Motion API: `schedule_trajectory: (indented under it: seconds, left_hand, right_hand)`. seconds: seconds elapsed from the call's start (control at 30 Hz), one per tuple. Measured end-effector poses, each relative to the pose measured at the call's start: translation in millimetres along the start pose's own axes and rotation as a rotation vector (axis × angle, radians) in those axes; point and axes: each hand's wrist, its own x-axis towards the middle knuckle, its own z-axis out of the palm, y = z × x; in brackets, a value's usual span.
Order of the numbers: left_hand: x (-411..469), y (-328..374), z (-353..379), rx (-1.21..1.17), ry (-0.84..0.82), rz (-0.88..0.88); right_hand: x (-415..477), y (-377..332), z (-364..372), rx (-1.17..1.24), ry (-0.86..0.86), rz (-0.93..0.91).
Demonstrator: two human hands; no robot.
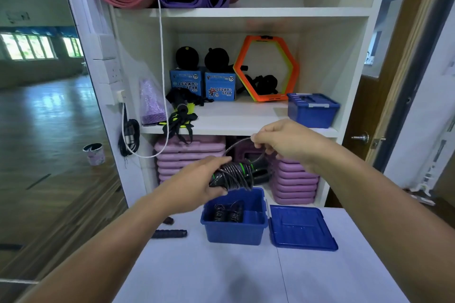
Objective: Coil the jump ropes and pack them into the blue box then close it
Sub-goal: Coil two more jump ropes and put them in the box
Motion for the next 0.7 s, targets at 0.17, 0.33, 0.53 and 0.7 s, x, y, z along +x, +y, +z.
schedule_trajectory:
  seconds: [0.17,0.33,0.53,0.7]
  left_hand:
    - [8.4,-7.3,-10.6,-0.159,0.047,-0.074]
    - [11.8,-13.0,-4.9,-0.345,0.051,-0.069]
    - [15.9,-10.4,11.5,-0.423,0.098,-0.106]
    - [24.4,-14.7,24.1,-0.546,0.14,-0.132]
  right_hand:
    - [-1.0,22.2,8.8,0.13,0.009,0.062]
    - [0.2,46.0,24.0,0.368,-0.066,0.224]
    - [3.1,66.3,37.4,0.553,-0.079,0.413]
    - [5.1,78.9,37.7,0.733,-0.09,0.467]
